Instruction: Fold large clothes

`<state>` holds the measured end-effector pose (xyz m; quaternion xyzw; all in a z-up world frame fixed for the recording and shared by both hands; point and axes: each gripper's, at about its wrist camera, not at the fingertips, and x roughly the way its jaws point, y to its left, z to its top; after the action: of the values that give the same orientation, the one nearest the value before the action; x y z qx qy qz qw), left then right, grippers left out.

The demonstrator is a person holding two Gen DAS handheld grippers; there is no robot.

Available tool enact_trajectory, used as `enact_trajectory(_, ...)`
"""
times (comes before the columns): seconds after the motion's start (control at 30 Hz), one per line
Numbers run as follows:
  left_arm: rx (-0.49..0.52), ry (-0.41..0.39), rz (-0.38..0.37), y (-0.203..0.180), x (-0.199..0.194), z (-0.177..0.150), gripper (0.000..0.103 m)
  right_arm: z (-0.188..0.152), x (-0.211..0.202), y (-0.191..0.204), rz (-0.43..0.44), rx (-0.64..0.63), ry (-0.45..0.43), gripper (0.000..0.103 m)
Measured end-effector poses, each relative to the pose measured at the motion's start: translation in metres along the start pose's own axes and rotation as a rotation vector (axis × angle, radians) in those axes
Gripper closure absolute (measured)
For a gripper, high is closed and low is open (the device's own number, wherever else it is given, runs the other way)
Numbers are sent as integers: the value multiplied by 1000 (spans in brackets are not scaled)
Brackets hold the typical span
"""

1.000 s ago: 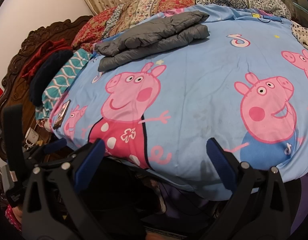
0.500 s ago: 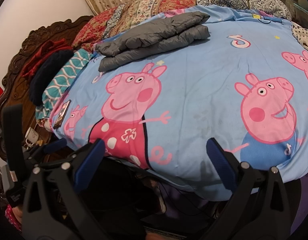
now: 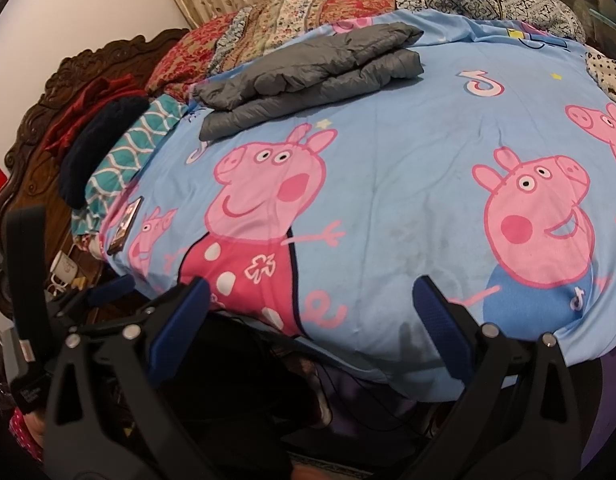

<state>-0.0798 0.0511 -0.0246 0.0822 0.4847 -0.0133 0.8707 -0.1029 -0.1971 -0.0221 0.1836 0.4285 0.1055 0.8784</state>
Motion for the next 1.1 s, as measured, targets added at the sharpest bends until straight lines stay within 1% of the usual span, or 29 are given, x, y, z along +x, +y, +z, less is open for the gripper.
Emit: enact_trajectory(1.1,-13,9,-3,4,2,-6,1,-2,0,4,-1,-6,3,7)
